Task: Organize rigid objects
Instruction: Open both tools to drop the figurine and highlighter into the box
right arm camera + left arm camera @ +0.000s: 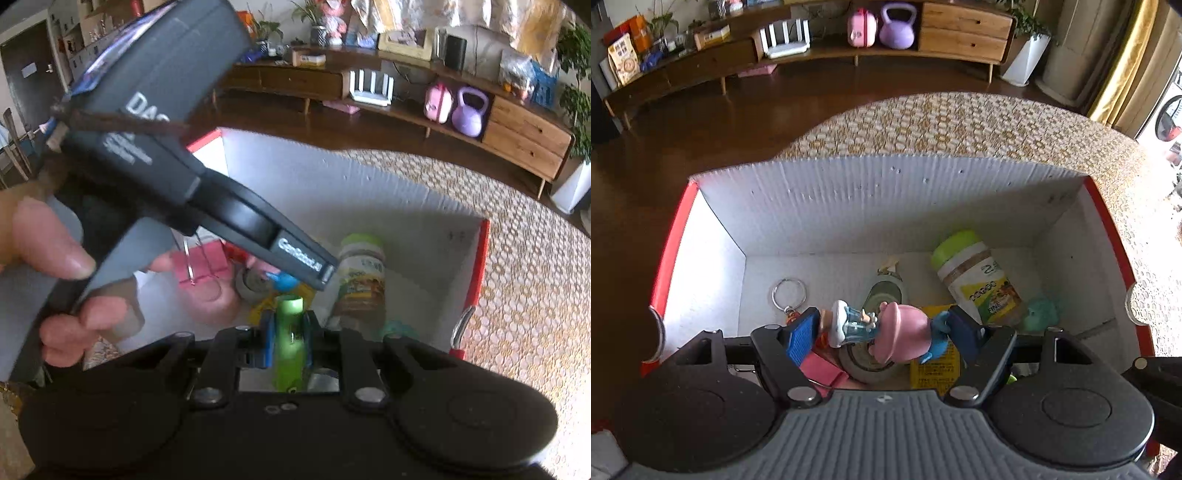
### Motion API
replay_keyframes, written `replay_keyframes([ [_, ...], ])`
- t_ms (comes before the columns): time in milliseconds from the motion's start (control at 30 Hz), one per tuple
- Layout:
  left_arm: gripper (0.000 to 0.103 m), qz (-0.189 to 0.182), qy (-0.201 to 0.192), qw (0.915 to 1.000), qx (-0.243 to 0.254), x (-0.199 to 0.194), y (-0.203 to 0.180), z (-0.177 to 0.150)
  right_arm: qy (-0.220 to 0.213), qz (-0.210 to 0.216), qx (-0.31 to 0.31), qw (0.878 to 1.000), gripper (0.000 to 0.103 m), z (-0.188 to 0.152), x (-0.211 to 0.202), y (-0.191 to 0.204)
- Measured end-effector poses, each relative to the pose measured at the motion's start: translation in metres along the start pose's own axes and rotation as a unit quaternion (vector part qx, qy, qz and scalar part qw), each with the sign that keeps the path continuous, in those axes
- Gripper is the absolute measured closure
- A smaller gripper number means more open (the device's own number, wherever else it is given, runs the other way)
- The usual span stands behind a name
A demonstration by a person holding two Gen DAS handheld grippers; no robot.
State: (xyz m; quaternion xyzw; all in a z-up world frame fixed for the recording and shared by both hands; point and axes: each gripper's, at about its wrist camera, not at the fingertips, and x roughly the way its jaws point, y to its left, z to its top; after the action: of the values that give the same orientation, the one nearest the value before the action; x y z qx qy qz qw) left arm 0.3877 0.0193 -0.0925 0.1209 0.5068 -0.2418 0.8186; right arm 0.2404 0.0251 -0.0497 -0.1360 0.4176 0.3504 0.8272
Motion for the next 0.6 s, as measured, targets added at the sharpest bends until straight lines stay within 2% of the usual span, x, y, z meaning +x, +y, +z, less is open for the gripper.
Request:
replay_keyframes([
  [100,0.028,0.007,0.014,0.9999,-0.002,0.007,-0.001,0.0,0.007,-0.002,0.007,1.0,0.085,-0.002,0.005,-0.003],
  [333,0.028,0.019,0.022,0.9996,0.003,0.008,-0.004,0.0,0.02,-0.005,0.006,1.0,0.077,-0.007,0.01,-0.003],
  [500,0.028,0.026,0.017,0.9995,-0.002,0.005,-0.003,-0.004,0.018,-0.002,0.002,1.0,0.055,-0.009,0.005,0.0],
  [600,0.028,0.023,0.007,0.9997,-0.003,-0.003,-0.001,-0.007,0.015,-0.002,0.001,1.0,0.053,-0.009,0.0,0.001],
])
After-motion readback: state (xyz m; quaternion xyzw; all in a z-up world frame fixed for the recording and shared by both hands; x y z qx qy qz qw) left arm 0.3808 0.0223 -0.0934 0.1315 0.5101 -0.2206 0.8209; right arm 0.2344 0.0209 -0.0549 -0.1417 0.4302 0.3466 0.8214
